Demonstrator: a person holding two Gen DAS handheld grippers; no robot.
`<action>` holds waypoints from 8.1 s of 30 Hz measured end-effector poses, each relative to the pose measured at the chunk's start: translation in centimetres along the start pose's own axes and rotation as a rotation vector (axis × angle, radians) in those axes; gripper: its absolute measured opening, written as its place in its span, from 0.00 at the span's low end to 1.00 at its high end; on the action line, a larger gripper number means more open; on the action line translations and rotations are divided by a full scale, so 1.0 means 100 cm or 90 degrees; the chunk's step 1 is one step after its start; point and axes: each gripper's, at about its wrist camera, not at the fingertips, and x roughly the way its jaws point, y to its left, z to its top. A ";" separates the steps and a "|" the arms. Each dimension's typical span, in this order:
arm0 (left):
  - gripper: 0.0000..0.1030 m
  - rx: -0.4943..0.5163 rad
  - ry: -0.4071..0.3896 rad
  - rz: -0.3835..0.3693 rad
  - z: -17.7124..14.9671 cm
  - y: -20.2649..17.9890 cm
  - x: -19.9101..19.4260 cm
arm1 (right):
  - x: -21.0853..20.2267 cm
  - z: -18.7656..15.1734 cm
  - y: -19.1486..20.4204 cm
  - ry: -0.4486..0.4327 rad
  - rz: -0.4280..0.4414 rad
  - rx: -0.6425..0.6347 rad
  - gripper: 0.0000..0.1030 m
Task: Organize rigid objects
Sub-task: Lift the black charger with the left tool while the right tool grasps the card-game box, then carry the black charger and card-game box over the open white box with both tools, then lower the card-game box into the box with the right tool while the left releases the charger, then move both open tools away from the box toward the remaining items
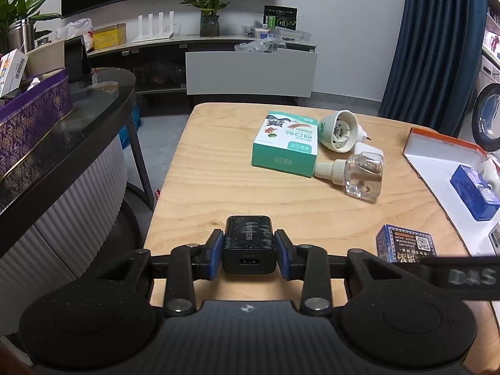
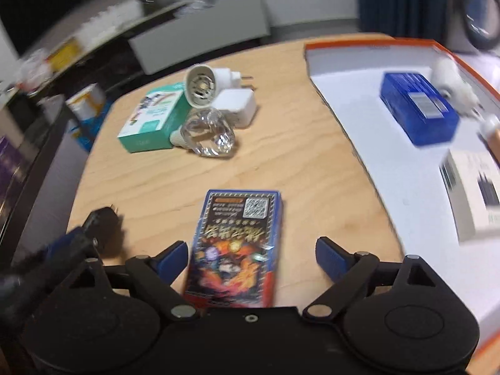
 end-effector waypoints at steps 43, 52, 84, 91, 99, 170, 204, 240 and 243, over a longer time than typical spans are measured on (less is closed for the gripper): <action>0.35 0.057 -0.105 -0.216 0.073 -0.207 -0.058 | -0.139 0.033 -0.215 -0.397 -0.055 -0.057 0.69; 0.35 0.061 -0.093 -0.211 0.088 -0.240 -0.042 | -0.136 0.055 -0.254 -0.388 -0.027 -0.051 0.69; 0.35 0.061 -0.038 -0.179 0.095 -0.250 -0.022 | -0.108 0.092 -0.246 -0.329 -0.004 -0.083 0.69; 0.35 0.060 -0.031 -0.180 0.092 -0.249 -0.020 | -0.107 0.092 -0.245 -0.327 -0.010 -0.086 0.69; 0.35 0.058 -0.020 -0.181 0.088 -0.247 -0.018 | -0.105 0.088 -0.244 -0.324 -0.011 -0.086 0.69; 0.35 0.066 0.014 -0.187 0.083 -0.247 0.008 | -0.062 0.084 -0.251 -0.247 -0.012 -0.075 0.69; 0.68 0.123 0.003 -0.191 0.109 -0.283 0.032 | -0.082 0.078 -0.252 -0.257 0.017 -0.054 0.78; 0.83 -0.053 0.046 -0.026 0.084 -0.103 -0.013 | -0.078 0.056 -0.107 -0.198 0.108 -0.207 0.80; 0.83 -0.062 0.049 -0.021 0.082 -0.093 -0.012 | -0.076 0.055 -0.098 -0.194 0.110 -0.218 0.80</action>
